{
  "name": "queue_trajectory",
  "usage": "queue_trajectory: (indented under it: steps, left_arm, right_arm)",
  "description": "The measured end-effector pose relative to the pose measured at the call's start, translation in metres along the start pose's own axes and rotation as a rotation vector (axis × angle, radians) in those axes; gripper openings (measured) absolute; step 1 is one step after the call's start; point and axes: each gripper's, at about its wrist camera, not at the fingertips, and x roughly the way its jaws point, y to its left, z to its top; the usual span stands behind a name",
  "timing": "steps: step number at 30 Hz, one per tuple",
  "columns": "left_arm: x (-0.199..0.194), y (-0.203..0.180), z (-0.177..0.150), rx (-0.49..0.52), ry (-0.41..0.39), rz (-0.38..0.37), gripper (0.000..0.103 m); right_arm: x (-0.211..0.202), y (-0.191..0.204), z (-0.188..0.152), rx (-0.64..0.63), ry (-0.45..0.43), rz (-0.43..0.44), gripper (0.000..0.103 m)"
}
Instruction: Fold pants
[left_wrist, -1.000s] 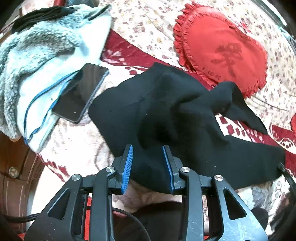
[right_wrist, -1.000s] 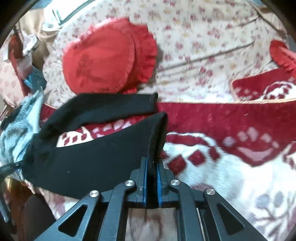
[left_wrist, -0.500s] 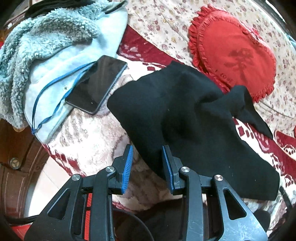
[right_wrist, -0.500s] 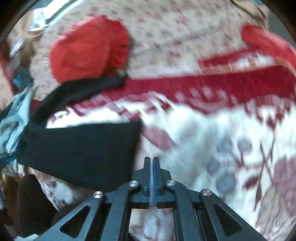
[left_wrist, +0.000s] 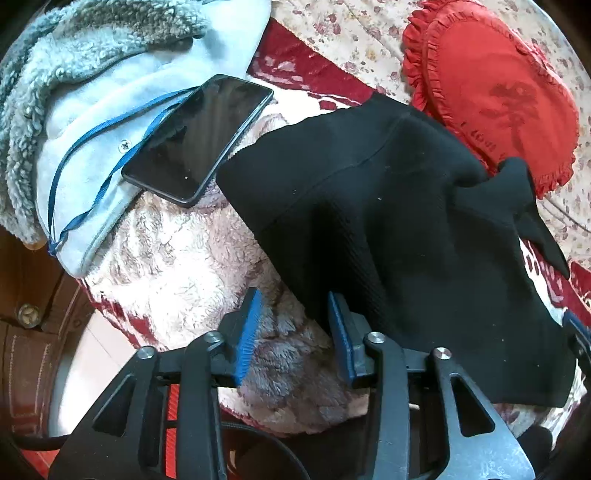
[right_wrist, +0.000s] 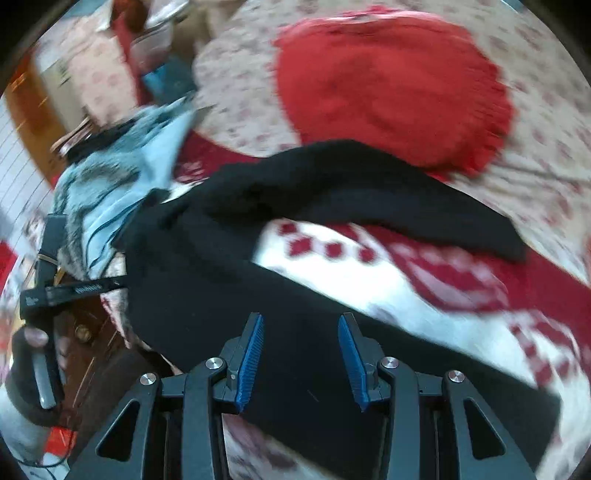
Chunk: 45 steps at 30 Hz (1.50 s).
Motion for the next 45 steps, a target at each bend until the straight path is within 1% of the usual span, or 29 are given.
queue_trajectory:
  steps: [4, 5, 7, 10, 11, 15, 20, 22, 25, 28, 32, 33, 34, 36, 38, 39, 40, 41, 43, 45]
  left_arm:
    - [-0.003, 0.002, 0.002, 0.012, 0.003, -0.007, 0.040]
    - [-0.006, 0.002, 0.004, 0.014, -0.004, -0.008, 0.040]
    - [-0.014, 0.004, 0.008, 0.017, -0.026, -0.004, 0.040]
    - [-0.027, 0.006, 0.014, 0.001, -0.061, -0.028, 0.040]
    - [-0.030, 0.006, 0.018, -0.003, -0.069, -0.039, 0.040]
    - [-0.036, 0.004, 0.025, 0.001, -0.093, -0.055, 0.040]
    - [-0.018, -0.005, 0.032, 0.019, -0.073, -0.052, 0.040]
    - [-0.009, -0.006, 0.033, 0.016, -0.054, -0.054, 0.040]
    - [0.001, -0.008, 0.033, 0.015, -0.033, -0.058, 0.040]
    - [0.007, -0.011, 0.034, 0.031, -0.025, -0.054, 0.040]
    - [0.011, -0.013, 0.038, 0.043, -0.025, -0.055, 0.042]
    - [0.011, -0.013, 0.039, 0.045, -0.027, -0.054, 0.044]
    - [0.012, -0.014, 0.040, 0.047, -0.032, -0.049, 0.047]
    - [0.014, -0.013, 0.041, 0.045, -0.034, -0.042, 0.050]
    - [0.015, -0.012, 0.041, 0.036, -0.035, -0.046, 0.050]
    - [0.015, -0.012, 0.042, 0.033, -0.036, -0.047, 0.050]
    - [0.015, -0.012, 0.042, 0.033, -0.036, -0.048, 0.050]
    - [0.015, -0.011, 0.042, 0.034, -0.036, -0.048, 0.050]
    - [0.012, -0.010, 0.042, 0.034, -0.036, -0.046, 0.050]
    - [0.007, -0.006, 0.042, 0.021, -0.044, -0.050, 0.050]
  right_arm:
    - [0.030, 0.026, 0.021, -0.051, 0.036, 0.033, 0.040]
    - [0.035, 0.034, 0.029, -0.063, 0.037, 0.056, 0.040]
    - [0.035, 0.044, 0.042, -0.083, 0.017, 0.078, 0.040]
    - [0.038, 0.060, 0.075, -0.117, -0.030, 0.108, 0.042]
    - [0.041, 0.062, 0.082, -0.118, -0.028, 0.115, 0.042]
    - [0.064, 0.074, 0.110, -0.134, -0.009, 0.095, 0.043]
    - [0.087, 0.083, 0.139, -0.152, 0.002, 0.074, 0.043]
    - [0.100, 0.081, 0.153, -0.154, 0.019, 0.057, 0.047]
    - [0.124, 0.080, 0.170, -0.165, 0.045, 0.026, 0.047]
    - [0.153, 0.071, 0.185, -0.158, 0.092, 0.014, 0.047]
    - [0.191, 0.062, 0.196, -0.178, 0.183, 0.038, 0.047]
    - [0.199, 0.060, 0.195, -0.187, 0.209, 0.053, 0.047]
    - [0.206, 0.059, 0.195, -0.197, 0.222, 0.067, 0.048]
    - [0.211, 0.058, 0.196, -0.212, 0.219, 0.094, 0.048]
    - [0.213, 0.059, 0.197, -0.209, 0.215, 0.115, 0.037]
    - [0.212, 0.061, 0.197, -0.214, 0.206, 0.112, 0.022]
    - [0.212, 0.064, 0.196, -0.222, 0.199, 0.103, 0.009]
    - [0.210, 0.068, 0.196, -0.239, 0.186, 0.090, 0.007]
    - [0.197, 0.078, 0.197, -0.271, 0.148, 0.079, 0.005]
    - [0.172, 0.087, 0.205, -0.272, 0.088, 0.087, 0.005]
